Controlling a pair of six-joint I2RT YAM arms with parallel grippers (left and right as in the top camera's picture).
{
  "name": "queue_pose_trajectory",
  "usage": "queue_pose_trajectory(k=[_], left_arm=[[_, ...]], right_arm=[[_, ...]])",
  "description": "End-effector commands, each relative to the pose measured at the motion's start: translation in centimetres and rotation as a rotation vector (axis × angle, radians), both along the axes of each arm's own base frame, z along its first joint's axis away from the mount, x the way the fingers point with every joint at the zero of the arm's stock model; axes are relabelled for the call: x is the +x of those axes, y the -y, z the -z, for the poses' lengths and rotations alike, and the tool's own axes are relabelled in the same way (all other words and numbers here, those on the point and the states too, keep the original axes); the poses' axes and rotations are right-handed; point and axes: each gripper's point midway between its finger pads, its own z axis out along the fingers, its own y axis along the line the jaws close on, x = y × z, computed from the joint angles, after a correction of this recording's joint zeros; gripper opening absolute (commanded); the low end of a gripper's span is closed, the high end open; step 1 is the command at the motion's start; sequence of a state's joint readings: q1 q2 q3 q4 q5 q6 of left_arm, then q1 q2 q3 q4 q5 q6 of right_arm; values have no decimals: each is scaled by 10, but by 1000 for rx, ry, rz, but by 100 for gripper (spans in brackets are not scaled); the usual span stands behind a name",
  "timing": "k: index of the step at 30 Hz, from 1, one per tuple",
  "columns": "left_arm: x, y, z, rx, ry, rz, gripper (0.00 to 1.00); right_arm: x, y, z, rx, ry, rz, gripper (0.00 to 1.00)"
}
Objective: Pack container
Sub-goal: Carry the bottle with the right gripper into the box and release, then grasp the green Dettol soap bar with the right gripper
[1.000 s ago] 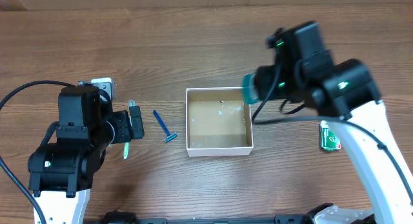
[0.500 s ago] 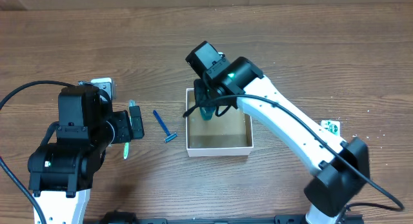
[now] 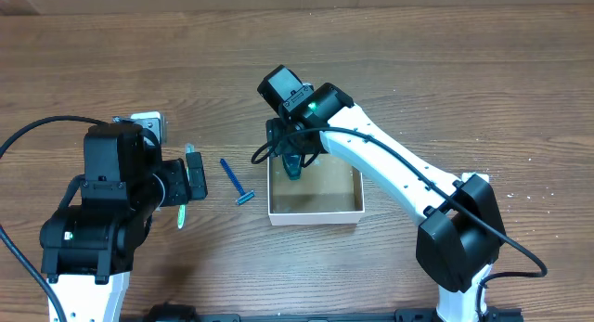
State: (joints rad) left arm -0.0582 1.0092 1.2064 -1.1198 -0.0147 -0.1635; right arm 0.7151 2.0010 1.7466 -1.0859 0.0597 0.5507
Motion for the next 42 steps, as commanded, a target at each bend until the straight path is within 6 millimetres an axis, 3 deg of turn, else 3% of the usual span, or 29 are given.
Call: queue_pose_trajectory(k=[1, 2, 3, 5, 7, 8, 9, 12, 13, 17, 19, 21, 23, 25, 26, 29, 31, 34, 36, 42], left_arm=[[2, 0, -10, -16, 27, -15, 100], [2, 0, -10, -15, 27, -15, 100], [2, 0, -10, -15, 27, -15, 100], [2, 0, -10, -15, 27, -15, 100], [2, 0, -10, -15, 27, -15, 100], [2, 0, -10, -15, 27, -15, 100], [2, 0, -10, -15, 27, -15, 100], [2, 0, -10, -15, 27, -15, 100], [2, 0, -10, -15, 27, -15, 100], [2, -1, -10, -15, 27, -15, 100], [2, -1, -10, -14, 27, -16, 100], [3, -1, -9, -14, 25, -16, 100], [3, 0, -8, -14, 20, -15, 100], [5, 0, -5, -14, 8, -16, 100], [7, 0, -2, -13, -5, -16, 100], [9, 0, 4, -12, -31, -16, 100], [10, 0, 8, -11, -49, -16, 100], [11, 0, 10, -10, -56, -16, 100], [13, 0, 9, -10, -52, -16, 100], [13, 0, 9, -11, -51, -16, 100]], right_arm=[[5, -3, -27, 42, 58, 2, 86], [6, -3, -41, 65, 84, 2, 97], [6, -3, -62, 91, 123, -14, 100], [5, -1, -110, 139, 213, -51, 100], [6, 14, -150, 150, 296, -24, 100], [10, 35, -181, 144, 378, 26, 100], [13, 54, -198, 144, 427, 72, 100], [20, 126, -215, 134, 429, 290, 100], [20, 178, -206, 89, 365, 444, 100], [-5, 296, -170, -58, 165, 726, 100], [-29, 336, -156, -89, 73, 801, 100], [-46, 356, -151, -62, 52, 841, 100], [-55, 367, -145, -19, 63, 841, 100], [-62, 381, -126, -14, 41, 847, 100], [-64, 387, -101, -30, -7, 811, 100], [-63, 389, -50, -49, -87, 768, 100], [-66, 388, 0, -62, -160, 720, 100], [-72, 386, 52, -71, -221, 680, 100], [-71, 386, 75, -70, -233, 667, 100], [-81, 383, 116, -76, -356, 636, 100]])
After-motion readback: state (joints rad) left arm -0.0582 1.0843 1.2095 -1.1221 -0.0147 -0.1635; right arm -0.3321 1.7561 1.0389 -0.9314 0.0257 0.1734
